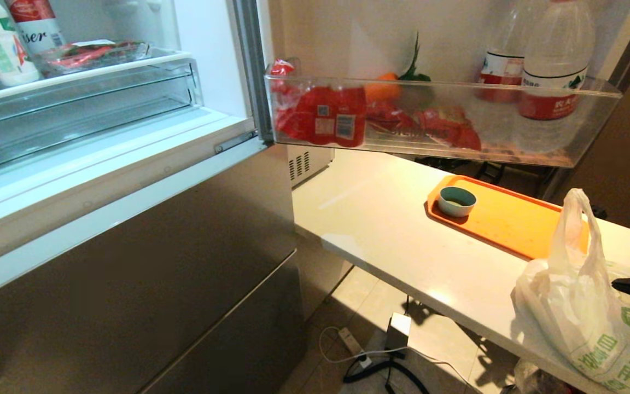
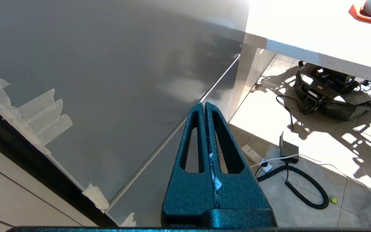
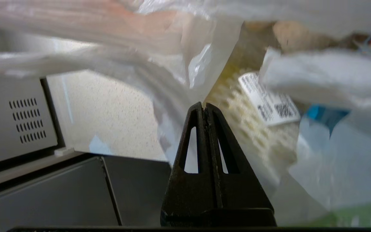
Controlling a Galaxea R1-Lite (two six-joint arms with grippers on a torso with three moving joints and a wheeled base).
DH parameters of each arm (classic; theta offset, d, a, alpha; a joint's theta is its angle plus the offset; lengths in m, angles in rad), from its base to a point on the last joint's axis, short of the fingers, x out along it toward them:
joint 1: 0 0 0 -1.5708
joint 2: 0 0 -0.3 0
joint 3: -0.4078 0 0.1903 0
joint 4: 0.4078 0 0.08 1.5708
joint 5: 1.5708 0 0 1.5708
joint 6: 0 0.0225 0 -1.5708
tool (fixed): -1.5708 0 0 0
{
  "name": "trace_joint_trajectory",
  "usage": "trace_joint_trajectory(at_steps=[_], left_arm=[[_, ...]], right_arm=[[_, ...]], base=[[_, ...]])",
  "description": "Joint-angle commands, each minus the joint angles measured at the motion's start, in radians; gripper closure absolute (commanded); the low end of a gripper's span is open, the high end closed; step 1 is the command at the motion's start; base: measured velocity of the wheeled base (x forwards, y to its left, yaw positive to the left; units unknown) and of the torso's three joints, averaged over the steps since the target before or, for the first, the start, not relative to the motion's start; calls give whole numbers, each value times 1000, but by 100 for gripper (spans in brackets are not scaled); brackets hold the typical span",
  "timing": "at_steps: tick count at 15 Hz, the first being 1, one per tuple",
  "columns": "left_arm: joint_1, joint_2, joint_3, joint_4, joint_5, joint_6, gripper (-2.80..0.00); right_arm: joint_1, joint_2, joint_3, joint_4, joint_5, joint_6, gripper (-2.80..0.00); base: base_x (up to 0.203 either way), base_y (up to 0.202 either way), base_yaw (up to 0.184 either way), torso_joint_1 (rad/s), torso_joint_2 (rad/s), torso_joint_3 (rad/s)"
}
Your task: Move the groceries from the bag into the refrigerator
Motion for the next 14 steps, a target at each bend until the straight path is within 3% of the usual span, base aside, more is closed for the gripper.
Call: trace_joint_trajectory(at_steps=[1, 6, 14], left_arm=[[1, 0, 0, 0, 0, 0, 0], [1, 0, 0, 0, 0, 0, 0], [1, 0, 0, 0, 0, 0, 0]], right_arm=[[-4, 45, -7, -5, 3, 6, 0], [-36, 78, -8, -7, 3, 39, 0], [-179, 31, 47, 61, 3, 44, 0]], base=[[0, 0, 0, 0, 0, 0], [0, 0, 0, 0, 0, 0], [0, 0, 0, 0, 0, 0]])
